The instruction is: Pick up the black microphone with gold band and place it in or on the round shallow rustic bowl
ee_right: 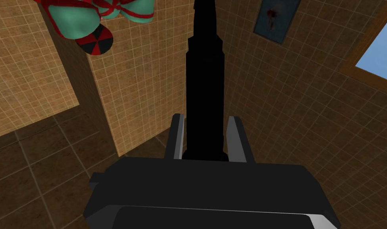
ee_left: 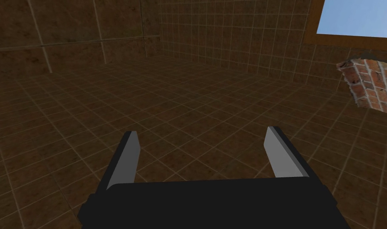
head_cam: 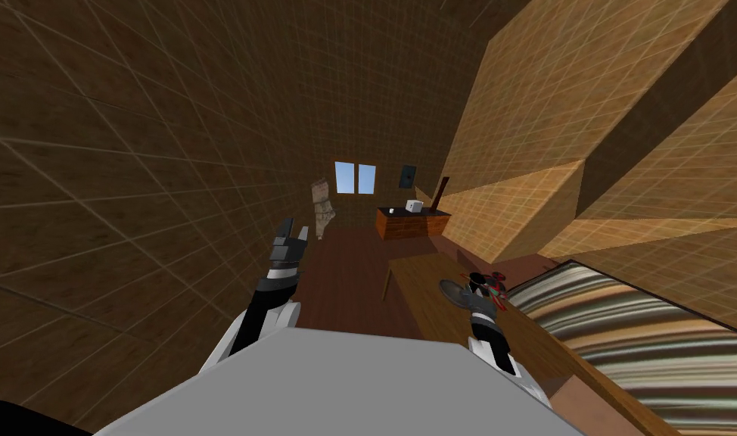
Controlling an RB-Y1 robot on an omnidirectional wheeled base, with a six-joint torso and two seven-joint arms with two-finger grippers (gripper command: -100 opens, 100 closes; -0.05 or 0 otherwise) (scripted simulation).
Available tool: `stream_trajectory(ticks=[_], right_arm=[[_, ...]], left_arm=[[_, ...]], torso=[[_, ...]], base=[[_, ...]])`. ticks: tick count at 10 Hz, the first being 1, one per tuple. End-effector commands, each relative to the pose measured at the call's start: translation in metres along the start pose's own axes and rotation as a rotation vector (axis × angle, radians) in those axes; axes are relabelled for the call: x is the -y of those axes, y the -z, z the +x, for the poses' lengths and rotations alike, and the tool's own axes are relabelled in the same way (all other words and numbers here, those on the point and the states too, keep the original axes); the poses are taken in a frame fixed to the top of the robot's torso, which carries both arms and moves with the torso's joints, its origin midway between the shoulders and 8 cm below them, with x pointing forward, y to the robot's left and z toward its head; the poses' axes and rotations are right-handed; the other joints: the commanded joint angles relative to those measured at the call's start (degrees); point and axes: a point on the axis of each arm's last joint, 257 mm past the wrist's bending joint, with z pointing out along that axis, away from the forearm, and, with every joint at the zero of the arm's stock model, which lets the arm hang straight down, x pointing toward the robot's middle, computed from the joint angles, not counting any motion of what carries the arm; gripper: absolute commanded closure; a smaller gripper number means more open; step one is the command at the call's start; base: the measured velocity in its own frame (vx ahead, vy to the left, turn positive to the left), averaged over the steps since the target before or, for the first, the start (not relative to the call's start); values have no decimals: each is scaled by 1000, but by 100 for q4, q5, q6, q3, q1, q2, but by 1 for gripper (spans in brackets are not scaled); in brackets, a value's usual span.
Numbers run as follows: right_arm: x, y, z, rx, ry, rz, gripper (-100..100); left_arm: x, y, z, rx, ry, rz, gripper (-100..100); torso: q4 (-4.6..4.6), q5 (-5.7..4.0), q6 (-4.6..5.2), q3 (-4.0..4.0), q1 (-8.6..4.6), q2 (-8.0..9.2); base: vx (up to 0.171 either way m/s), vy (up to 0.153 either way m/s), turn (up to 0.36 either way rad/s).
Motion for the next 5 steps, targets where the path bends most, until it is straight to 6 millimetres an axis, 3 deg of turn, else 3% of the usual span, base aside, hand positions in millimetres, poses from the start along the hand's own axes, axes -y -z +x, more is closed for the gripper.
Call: stream_trajectory(ticks=[1,2,5], right_arm=[[0,0,0,0,0,0,100],[1,-1,-2,4,0,2,-100],[1,-1,-2,5,0,2,-100]], left_arm=[[0,0,0,0,0,0,0],[0,0,0,0,0,0,0],[0,0,0,0,0,0,0]], torso=[[0,0,0,0,0,0],[3,-2,3,18,15,37],[14,2,4,48,32,87]], base=[[96,-35,16],[20,-8,3],[3,-1,0]])
